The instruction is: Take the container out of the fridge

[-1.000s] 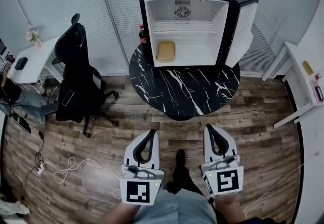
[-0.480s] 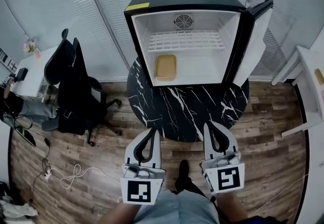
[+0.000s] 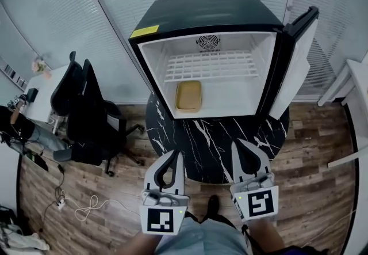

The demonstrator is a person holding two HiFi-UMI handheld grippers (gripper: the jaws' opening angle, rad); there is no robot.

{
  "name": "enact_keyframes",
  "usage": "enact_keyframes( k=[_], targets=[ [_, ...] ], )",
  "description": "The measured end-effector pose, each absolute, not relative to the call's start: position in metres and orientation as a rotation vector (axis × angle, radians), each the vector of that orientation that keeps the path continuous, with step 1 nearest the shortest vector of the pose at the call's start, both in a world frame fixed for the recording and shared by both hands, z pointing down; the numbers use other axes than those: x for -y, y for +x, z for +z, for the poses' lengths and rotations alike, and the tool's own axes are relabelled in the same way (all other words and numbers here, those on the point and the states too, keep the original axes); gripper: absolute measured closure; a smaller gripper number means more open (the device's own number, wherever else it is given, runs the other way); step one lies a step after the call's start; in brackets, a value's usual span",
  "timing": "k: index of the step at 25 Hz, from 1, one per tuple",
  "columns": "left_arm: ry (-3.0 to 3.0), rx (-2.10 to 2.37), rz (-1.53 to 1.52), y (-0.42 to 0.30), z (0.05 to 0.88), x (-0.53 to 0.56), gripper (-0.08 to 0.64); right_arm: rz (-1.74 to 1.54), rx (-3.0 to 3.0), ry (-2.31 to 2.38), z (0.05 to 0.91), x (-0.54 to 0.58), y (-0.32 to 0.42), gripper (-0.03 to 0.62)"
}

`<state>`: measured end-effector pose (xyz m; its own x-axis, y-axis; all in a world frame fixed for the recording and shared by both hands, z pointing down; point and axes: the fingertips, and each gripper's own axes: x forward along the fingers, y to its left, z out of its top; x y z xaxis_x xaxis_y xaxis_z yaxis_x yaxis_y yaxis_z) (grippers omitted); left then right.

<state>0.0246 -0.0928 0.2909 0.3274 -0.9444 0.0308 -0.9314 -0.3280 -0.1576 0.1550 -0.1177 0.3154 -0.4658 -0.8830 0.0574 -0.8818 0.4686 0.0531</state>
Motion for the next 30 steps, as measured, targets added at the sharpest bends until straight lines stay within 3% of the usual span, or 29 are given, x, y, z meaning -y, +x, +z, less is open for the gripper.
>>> enact_keyframes(
  k=[30],
  targets=[
    [-2.413, -2.005, -0.192, -0.073, 0.347, 0.234, 0.546, -0.113, 2.643, 1.243, 0.357, 0.280, 0.045, 0.578]
  ],
)
